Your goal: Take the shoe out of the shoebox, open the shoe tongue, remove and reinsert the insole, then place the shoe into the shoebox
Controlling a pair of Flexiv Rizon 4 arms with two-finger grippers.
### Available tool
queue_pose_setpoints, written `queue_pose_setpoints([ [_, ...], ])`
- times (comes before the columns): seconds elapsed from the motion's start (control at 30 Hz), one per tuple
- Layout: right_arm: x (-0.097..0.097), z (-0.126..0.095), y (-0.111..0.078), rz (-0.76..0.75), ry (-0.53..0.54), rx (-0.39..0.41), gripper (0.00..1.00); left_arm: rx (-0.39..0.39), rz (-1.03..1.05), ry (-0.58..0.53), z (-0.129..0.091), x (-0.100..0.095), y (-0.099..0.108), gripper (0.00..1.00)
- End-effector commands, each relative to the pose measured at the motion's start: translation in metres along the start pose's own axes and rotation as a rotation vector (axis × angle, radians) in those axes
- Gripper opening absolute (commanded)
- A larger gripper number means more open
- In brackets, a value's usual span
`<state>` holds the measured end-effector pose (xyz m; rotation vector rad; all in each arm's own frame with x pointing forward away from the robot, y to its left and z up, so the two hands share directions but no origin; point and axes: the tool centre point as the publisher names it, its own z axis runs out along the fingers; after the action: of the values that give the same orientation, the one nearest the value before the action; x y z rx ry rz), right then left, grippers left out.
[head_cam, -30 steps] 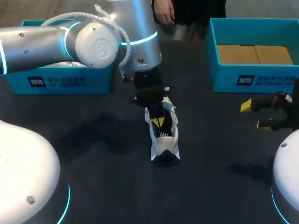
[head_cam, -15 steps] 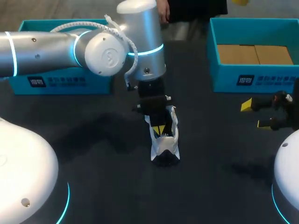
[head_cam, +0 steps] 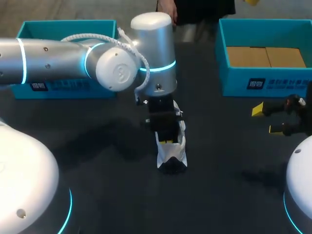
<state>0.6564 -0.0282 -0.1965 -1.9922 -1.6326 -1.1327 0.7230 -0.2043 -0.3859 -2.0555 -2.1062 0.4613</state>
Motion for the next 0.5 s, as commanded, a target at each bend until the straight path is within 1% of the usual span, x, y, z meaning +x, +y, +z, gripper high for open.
queue_pose_setpoints([
  [0.03,0.003,-0.016,-0.015,0.001,-0.005,-0.035,1.00,-0.018,-0.002,-0.003,0.011,-0.002,0.002,0.00],
  [0.1,0.003,-0.016,-0.015,0.001,-0.005,-0.035,1.00,-0.026,0.000,-0.006,0.009,-0.003,0.002,0.00],
  [0.27,0.003,-0.016,-0.015,0.001,-0.005,-0.035,1.00,-0.055,-0.010,-0.024,-0.010,-0.003,0.002,0.00],
  [0.3,0.003,-0.016,-0.015,0.001,-0.005,-0.035,1.00,-0.085,-0.006,-0.036,-0.017,-0.003,0.002,0.00],
  [0.33,0.003,-0.016,-0.015,0.001,-0.005,-0.035,1.00,-0.119,-0.003,-0.034,-0.019,-0.003,0.003,0.00],
  [0.37,0.003,-0.016,-0.015,0.001,-0.005,-0.035,1.00,-0.119,-0.003,-0.034,-0.019,-0.003,0.003,0.00],
  [0.4,0.003,-0.016,-0.015,0.001,-0.005,-0.035,1.00,-0.157,0.003,-0.045,-0.020,-0.004,0.004,0.00],
  [0.47,0.003,-0.016,-0.015,0.001,-0.005,-0.035,1.00,-0.169,0.007,-0.050,-0.019,-0.005,0.006,0.00],
  [0.5,0.003,-0.016,-0.015,0.001,-0.005,-0.035,1.00,-0.191,0.008,-0.038,-0.016,-0.007,0.007,0.00],
])
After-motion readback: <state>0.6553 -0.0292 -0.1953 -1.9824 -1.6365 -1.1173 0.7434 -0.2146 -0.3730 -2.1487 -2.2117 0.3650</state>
